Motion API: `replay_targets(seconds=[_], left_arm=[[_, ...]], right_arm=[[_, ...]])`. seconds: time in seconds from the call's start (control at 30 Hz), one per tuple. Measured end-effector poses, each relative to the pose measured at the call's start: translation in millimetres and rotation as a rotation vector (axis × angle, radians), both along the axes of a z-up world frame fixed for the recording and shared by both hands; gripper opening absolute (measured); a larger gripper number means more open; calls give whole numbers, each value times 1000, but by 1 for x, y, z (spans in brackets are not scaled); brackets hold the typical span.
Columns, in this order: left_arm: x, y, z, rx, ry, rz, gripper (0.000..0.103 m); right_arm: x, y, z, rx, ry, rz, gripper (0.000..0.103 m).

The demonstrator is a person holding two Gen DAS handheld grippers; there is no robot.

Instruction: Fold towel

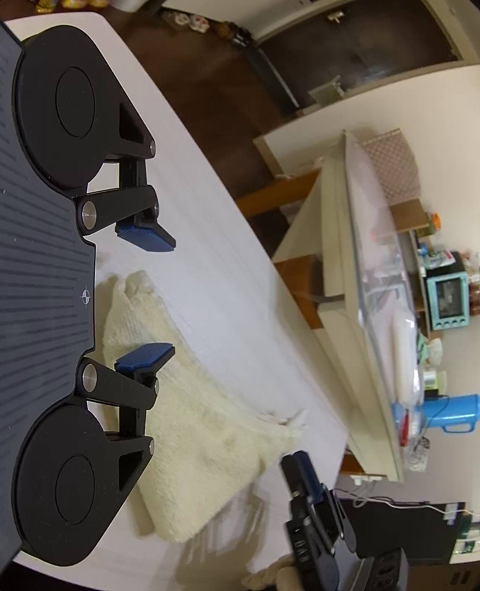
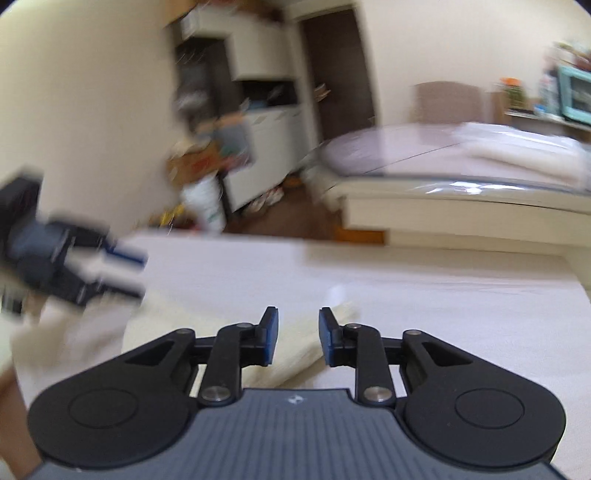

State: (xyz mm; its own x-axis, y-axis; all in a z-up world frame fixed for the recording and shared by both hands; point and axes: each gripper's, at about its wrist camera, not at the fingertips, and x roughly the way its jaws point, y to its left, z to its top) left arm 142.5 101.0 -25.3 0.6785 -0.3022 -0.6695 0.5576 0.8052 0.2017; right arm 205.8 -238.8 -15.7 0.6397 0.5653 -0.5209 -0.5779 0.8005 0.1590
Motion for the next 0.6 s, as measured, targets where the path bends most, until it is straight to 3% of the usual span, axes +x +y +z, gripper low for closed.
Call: replay_targets(seconds=[0.07, 0.23, 0.33, 0.4, 0.53, 0.6], left_arm=[[0, -2, -6, 40, 3, 11, 60], [-3, 4, -7, 5, -3, 58, 61], [-12, 10, 4, -68, -35, 80, 59], [-22, 7, 9, -92, -39, 42, 59], [-32, -8, 1, -46, -36, 11, 61], [-28, -11, -6, -36, -24, 42, 62]], right_arm=[[-2, 9, -5, -49, 4, 32, 27], [-14, 20, -5, -121, -21, 48, 27], [-29, 26, 7, -71, -36, 82, 27], [-45, 39, 12, -49, -44, 131, 27], [-76, 70, 9, -83, -72, 236, 27], [-85, 80, 5, -116, -82, 261, 27]])
